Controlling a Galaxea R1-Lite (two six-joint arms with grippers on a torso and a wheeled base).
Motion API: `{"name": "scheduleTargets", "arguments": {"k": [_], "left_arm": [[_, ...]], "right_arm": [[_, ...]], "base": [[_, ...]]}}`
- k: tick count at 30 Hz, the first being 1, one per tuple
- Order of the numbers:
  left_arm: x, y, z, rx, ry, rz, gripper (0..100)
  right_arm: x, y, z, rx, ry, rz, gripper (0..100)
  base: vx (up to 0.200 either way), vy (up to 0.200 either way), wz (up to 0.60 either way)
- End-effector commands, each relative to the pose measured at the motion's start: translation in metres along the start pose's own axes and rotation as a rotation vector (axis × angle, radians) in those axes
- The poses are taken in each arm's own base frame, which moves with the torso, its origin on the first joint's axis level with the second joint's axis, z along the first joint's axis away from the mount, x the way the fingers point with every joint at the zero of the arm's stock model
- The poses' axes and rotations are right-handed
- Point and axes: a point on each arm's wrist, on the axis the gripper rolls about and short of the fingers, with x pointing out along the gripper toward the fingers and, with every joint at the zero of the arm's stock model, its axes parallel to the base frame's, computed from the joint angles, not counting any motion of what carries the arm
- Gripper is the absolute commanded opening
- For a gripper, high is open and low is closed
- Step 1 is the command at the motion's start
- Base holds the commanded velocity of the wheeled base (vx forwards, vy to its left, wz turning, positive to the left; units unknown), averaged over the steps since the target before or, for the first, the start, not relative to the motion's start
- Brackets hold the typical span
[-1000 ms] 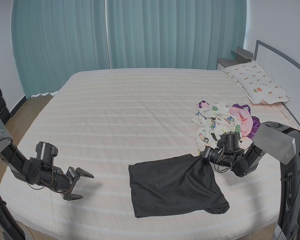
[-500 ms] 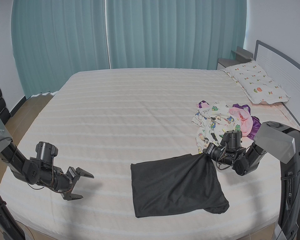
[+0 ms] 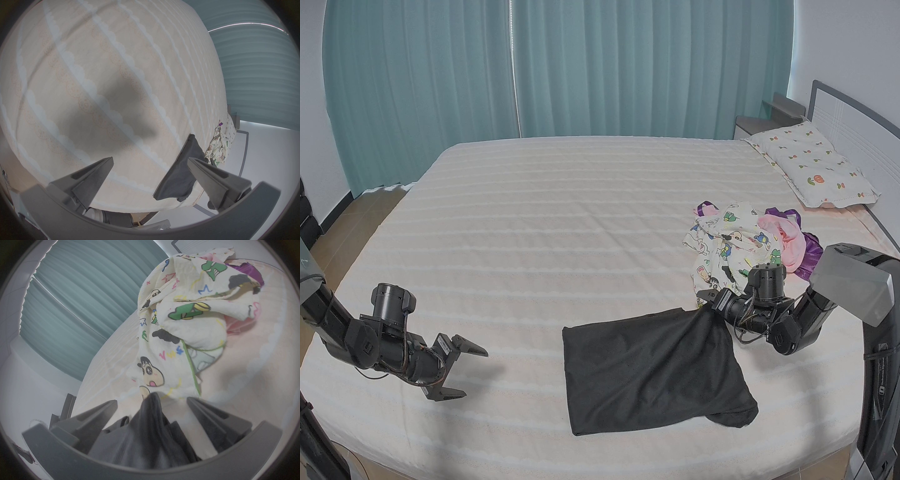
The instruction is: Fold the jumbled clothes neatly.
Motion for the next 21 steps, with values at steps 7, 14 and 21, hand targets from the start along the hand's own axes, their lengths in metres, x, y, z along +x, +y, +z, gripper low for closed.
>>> {"name": "scheduleTargets", "arguments": {"k": [7,14,21], "left_arm": [[0.0,-0.003,-0.003,0.001,0.006,-0.009,100],[0.004,-0.022,-0.032,0.024,0.07,-0.024,100],[0.004,-0.022,-0.038,0.013,0.085,-0.025,100]], "right_arm": [[-0.085,-0.008,-0.026,0.119,0.011,-0.037,100],[-0.112,-0.024,-0.049,0.185,0.002,-0.004,100],[-0.115,-0.028,-0.059,0.081,0.117,0.07,100]], "base": [[0.0,-0.029,0.0],[0.0,-0.2,0.0],[0.0,-0.2,0.0]]}}
